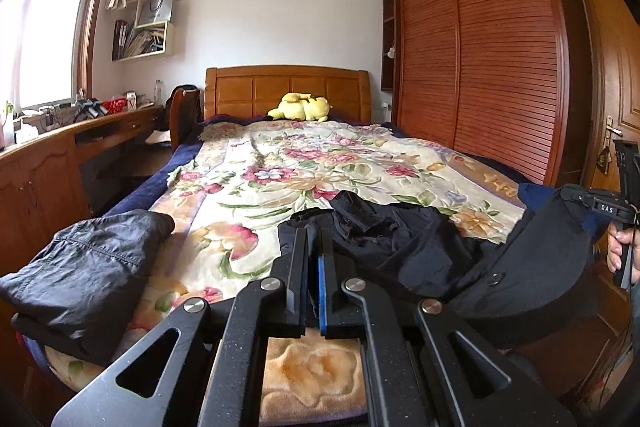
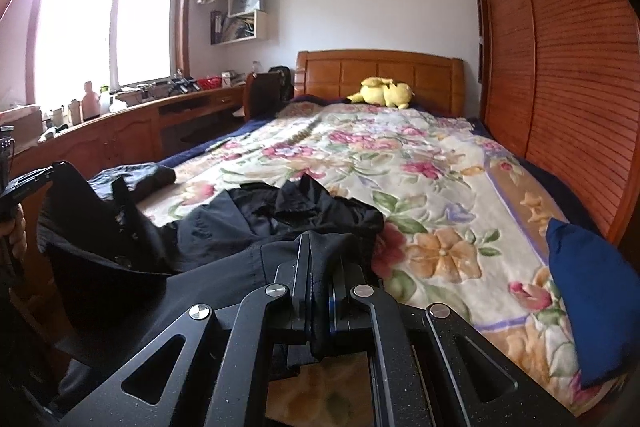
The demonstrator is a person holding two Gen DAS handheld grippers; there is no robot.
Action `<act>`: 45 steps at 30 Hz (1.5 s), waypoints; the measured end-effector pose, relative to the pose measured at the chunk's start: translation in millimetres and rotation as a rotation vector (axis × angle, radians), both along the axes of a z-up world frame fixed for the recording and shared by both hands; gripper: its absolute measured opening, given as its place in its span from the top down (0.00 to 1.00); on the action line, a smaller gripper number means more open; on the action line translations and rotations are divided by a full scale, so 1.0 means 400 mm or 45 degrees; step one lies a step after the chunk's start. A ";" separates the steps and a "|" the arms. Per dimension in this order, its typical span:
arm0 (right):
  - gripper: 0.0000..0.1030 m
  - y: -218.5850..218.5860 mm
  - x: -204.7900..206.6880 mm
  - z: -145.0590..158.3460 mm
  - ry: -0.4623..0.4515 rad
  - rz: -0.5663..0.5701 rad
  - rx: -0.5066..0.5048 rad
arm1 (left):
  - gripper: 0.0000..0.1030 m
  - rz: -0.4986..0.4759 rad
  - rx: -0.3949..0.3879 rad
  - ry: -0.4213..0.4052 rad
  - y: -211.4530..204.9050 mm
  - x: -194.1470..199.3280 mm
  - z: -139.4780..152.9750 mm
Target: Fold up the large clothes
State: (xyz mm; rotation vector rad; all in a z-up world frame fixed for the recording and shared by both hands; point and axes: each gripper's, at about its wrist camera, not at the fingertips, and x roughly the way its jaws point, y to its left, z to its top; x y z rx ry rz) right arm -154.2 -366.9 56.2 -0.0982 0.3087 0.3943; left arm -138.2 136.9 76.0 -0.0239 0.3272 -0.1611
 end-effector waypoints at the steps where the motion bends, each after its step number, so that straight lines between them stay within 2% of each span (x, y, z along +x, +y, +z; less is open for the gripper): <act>1: 0.95 0.000 0.014 0.001 0.007 -0.001 0.002 | 0.96 0.001 -0.005 0.003 0.004 0.012 -0.001; 5: 0.95 0.004 0.054 0.011 0.010 0.013 0.005 | 0.96 0.003 -0.015 0.014 0.013 0.066 -0.005; 10: 0.95 0.013 0.145 0.033 0.003 0.029 0.001 | 0.96 0.004 -0.016 0.036 0.023 0.195 -0.003; 19: 0.95 0.063 0.480 0.048 0.048 -0.005 -0.014 | 0.96 0.036 0.035 0.092 0.020 0.514 -0.021; 22: 0.95 0.086 0.620 0.024 0.075 -0.009 0.003 | 0.96 0.065 0.064 0.134 0.018 0.642 -0.055; 26: 0.95 0.129 0.788 -0.020 0.127 -0.044 -0.044 | 0.96 0.100 0.086 0.196 0.022 0.768 -0.101; 29: 0.95 0.154 0.888 -0.033 0.152 -0.069 -0.054 | 0.96 0.120 0.106 0.223 0.020 0.836 -0.117; 33: 0.95 0.186 0.973 -0.019 0.154 -0.094 -0.056 | 0.96 0.155 0.126 0.243 0.023 0.900 -0.119; 36: 0.94 0.211 1.027 -0.022 0.220 -0.144 -0.071 | 0.93 0.177 0.122 0.300 0.025 0.939 -0.134; 39: 0.73 0.240 1.071 -0.027 0.290 -0.229 -0.141 | 0.90 0.218 0.145 0.316 0.029 0.941 -0.147; 41: 0.45 0.250 1.067 -0.016 0.270 -0.264 -0.163 | 0.80 0.212 0.142 0.318 0.037 0.926 -0.153; 43: 0.35 0.246 1.060 -0.002 0.275 -0.248 -0.129 | 0.74 0.198 0.128 0.332 0.044 0.916 -0.157; 45: 0.33 0.239 1.043 0.007 0.255 -0.269 -0.130 | 0.65 0.163 0.111 0.341 0.049 0.894 -0.161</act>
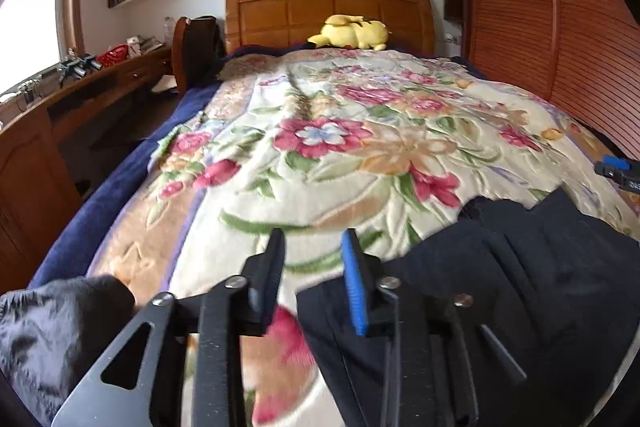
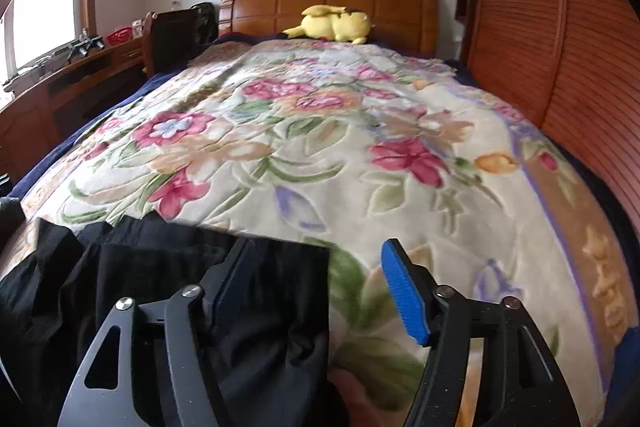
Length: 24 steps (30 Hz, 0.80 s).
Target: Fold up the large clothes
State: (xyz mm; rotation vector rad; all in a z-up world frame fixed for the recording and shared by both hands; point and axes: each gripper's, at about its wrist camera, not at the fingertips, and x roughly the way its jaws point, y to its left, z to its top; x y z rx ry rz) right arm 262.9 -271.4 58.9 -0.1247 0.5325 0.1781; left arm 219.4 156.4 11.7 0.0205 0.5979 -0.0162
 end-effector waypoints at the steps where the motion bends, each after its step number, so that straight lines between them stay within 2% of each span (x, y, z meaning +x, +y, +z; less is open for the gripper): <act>1: 0.32 -0.002 -0.012 0.000 -0.006 -0.004 -0.009 | 0.65 -0.024 -0.019 0.004 0.002 -0.022 -0.003; 2: 0.32 -0.004 -0.021 -0.003 0.002 0.009 -0.013 | 0.62 -0.039 -0.028 0.010 0.000 -0.031 -0.004; 4: 0.32 -0.006 -0.029 -0.017 0.045 0.047 -0.018 | 0.50 -0.065 -0.044 0.024 -0.006 -0.059 -0.012; 5: 0.32 -0.009 -0.026 -0.029 0.074 0.061 -0.025 | 0.35 -0.077 -0.064 0.024 -0.008 -0.080 -0.018; 6: 0.32 -0.008 -0.023 -0.038 0.104 0.070 -0.032 | 0.25 -0.087 -0.080 0.026 -0.011 -0.096 -0.022; 10: 0.32 -0.004 0.004 -0.091 0.252 0.105 -0.018 | 0.24 -0.106 -0.113 0.034 -0.027 -0.164 -0.038; 17: 0.33 0.008 0.073 -0.174 0.402 0.100 -0.035 | 0.24 -0.052 -0.100 0.052 -0.061 -0.260 -0.074; 18: 0.36 0.001 0.082 -0.179 0.414 0.108 -0.015 | 0.24 -0.048 -0.097 0.057 -0.064 -0.268 -0.081; 20: 0.68 -0.009 0.088 -0.176 0.417 0.167 0.044 | 0.24 -0.055 -0.130 0.087 -0.066 -0.277 -0.097; 21: 0.78 -0.006 0.098 -0.173 0.401 0.189 0.051 | 0.24 -0.052 -0.153 0.094 -0.065 -0.283 -0.104; 22: 0.93 -0.007 0.094 -0.165 0.367 0.197 0.037 | 0.24 -0.050 -0.164 0.094 -0.064 -0.290 -0.108; 24: 0.96 -0.017 0.083 -0.153 0.300 0.197 0.015 | 0.24 -0.046 -0.157 0.086 -0.068 -0.303 -0.118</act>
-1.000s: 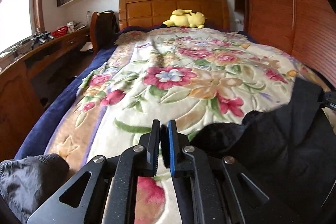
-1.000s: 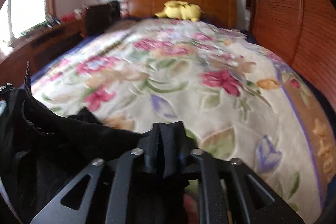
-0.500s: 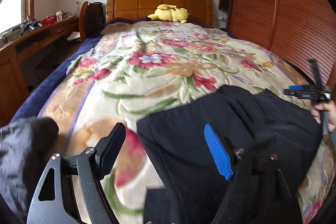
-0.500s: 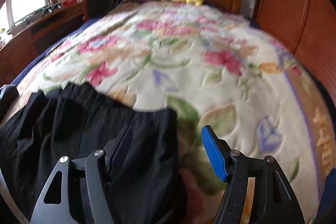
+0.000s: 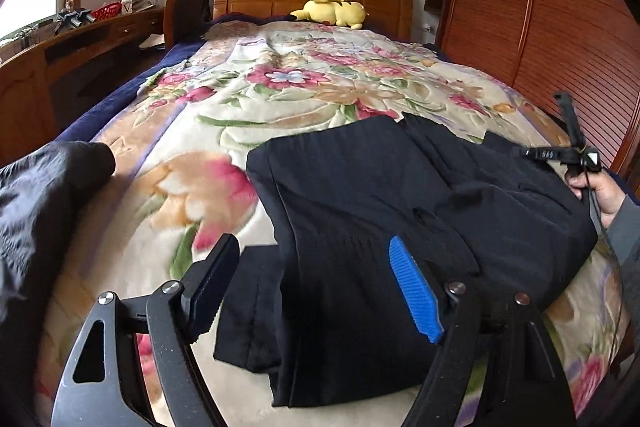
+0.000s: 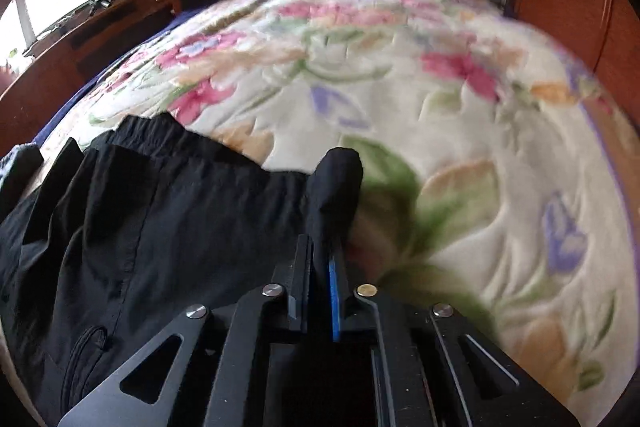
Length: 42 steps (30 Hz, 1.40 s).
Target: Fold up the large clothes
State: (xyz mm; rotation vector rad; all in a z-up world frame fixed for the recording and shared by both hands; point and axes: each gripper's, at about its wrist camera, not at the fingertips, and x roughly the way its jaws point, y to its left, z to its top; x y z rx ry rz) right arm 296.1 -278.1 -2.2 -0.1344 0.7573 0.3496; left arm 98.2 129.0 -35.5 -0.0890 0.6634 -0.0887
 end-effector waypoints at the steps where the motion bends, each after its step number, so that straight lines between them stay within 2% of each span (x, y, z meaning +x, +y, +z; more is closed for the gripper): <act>1: 0.97 -0.007 -0.008 0.008 -0.041 -0.008 0.010 | 0.24 -0.003 0.018 -0.007 -0.004 -0.006 -0.005; 4: 0.98 -0.034 -0.031 0.035 -0.179 -0.088 -0.028 | 0.24 -0.019 0.026 -0.012 -0.010 -0.010 -0.015; 6: 0.98 -0.055 -0.029 0.042 -0.221 -0.197 -0.080 | 0.24 -0.035 0.003 -0.002 -0.010 -0.009 -0.021; 9: 0.98 -0.053 -0.011 0.023 -0.193 -0.277 -0.167 | 0.24 -0.033 -0.013 -0.006 -0.002 -0.011 -0.022; 11: 0.97 -0.053 -0.008 0.020 -0.172 -0.283 -0.160 | 0.24 -0.035 -0.023 -0.012 0.000 -0.014 -0.020; 15: 0.63 -0.051 -0.031 0.061 -0.225 -0.336 -0.181 | 0.24 -0.037 -0.033 -0.011 0.006 -0.017 -0.020; 16: 0.48 -0.047 -0.046 0.072 -0.237 -0.332 -0.169 | 0.24 -0.040 -0.032 -0.012 0.006 -0.018 -0.020; 17: 0.40 -0.037 -0.056 0.078 -0.250 -0.328 -0.161 | 0.24 -0.041 -0.029 -0.014 0.007 -0.019 -0.020; 22: 0.38 0.000 -0.184 0.126 -0.337 -0.320 -0.223 | 0.24 -0.050 -0.005 -0.024 0.002 -0.027 -0.021; 26: 0.37 0.022 -0.274 0.124 -0.363 -0.245 -0.176 | 0.24 -0.056 0.004 -0.027 -0.002 -0.034 -0.020; 30: 0.35 0.059 -0.361 0.082 -0.337 -0.125 -0.138 | 0.24 -0.061 0.017 -0.030 -0.007 -0.043 -0.019; 33: 0.23 0.073 -0.412 0.037 -0.305 -0.066 -0.106 | 0.24 -0.059 0.032 -0.033 -0.008 -0.049 -0.018; 37: 0.21 0.060 -0.453 -0.013 -0.273 -0.074 -0.141 | 0.24 -0.056 0.036 -0.034 -0.006 -0.055 -0.017; 42: 0.21 0.031 -0.491 -0.034 -0.253 -0.122 -0.190 | 0.24 -0.059 0.036 -0.029 -0.006 -0.055 -0.020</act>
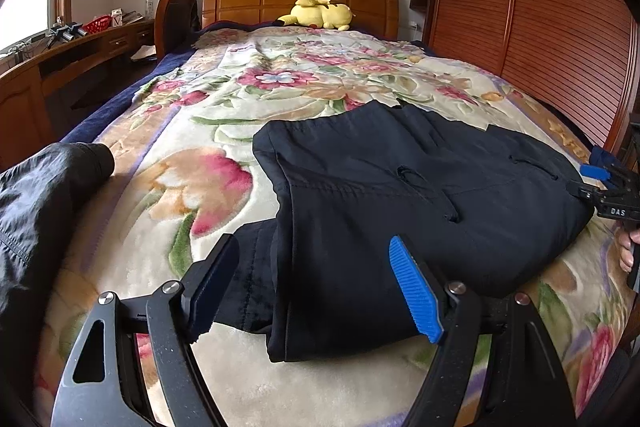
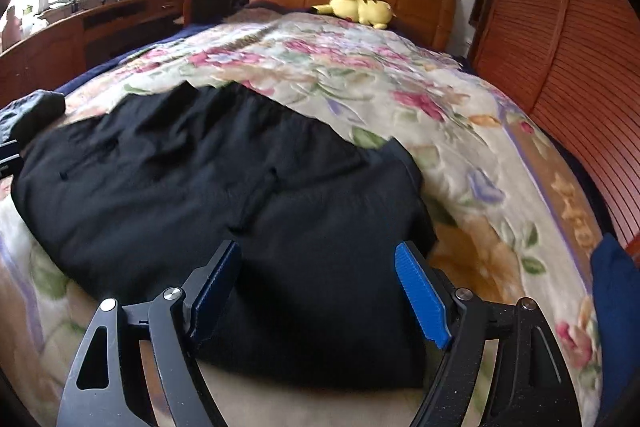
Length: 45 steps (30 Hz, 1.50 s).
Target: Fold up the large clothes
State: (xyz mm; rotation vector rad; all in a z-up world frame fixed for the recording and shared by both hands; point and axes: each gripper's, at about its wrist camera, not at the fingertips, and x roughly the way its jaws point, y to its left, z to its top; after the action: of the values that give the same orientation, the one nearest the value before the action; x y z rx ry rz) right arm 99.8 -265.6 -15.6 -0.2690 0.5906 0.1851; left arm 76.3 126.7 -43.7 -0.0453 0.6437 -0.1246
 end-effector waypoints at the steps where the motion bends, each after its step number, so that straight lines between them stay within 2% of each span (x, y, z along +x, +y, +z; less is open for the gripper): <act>1: 0.21 -0.005 -0.007 0.000 0.006 -0.009 0.012 | 0.24 -0.003 -0.001 -0.001 0.000 -0.001 0.000; 5: 0.21 -0.010 -0.016 -0.010 0.056 -0.019 -0.004 | 0.24 -0.001 0.001 0.009 -0.003 0.003 -0.003; 10: 0.20 -0.018 0.028 -0.080 0.209 -0.022 0.022 | 0.24 0.006 0.015 0.028 -0.006 0.003 -0.009; 15: 0.19 -0.014 0.023 -0.073 0.192 -0.046 0.016 | 0.24 0.015 0.008 0.056 0.004 0.005 -0.020; 21: 0.19 0.023 -0.059 -0.019 -0.017 -0.107 -0.072 | 0.24 0.016 0.015 0.096 0.009 0.016 -0.033; 25: 0.19 0.075 -0.080 0.005 -0.084 -0.062 -0.015 | 0.24 0.013 0.041 0.121 -0.001 0.025 -0.043; 30: 0.19 0.171 -0.059 0.002 -0.056 0.057 0.054 | 0.24 0.014 0.048 0.129 -0.001 0.024 -0.048; 35: 0.19 0.270 -0.004 -0.031 0.027 0.155 0.132 | 0.24 0.017 0.025 0.139 0.010 0.024 -0.052; 40: 0.18 0.318 0.028 -0.089 0.059 0.134 0.046 | 0.24 0.027 -0.007 0.126 0.021 0.016 -0.041; 45: 0.18 0.323 0.037 -0.099 0.082 0.141 0.035 | 0.24 0.049 0.047 0.072 0.022 -0.013 -0.016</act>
State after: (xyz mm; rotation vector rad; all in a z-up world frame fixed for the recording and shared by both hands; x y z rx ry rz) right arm 114.6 -136.4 -55.3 -0.2697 0.6370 0.3095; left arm 71.3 135.3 -50.3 -0.0259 0.7010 -0.0746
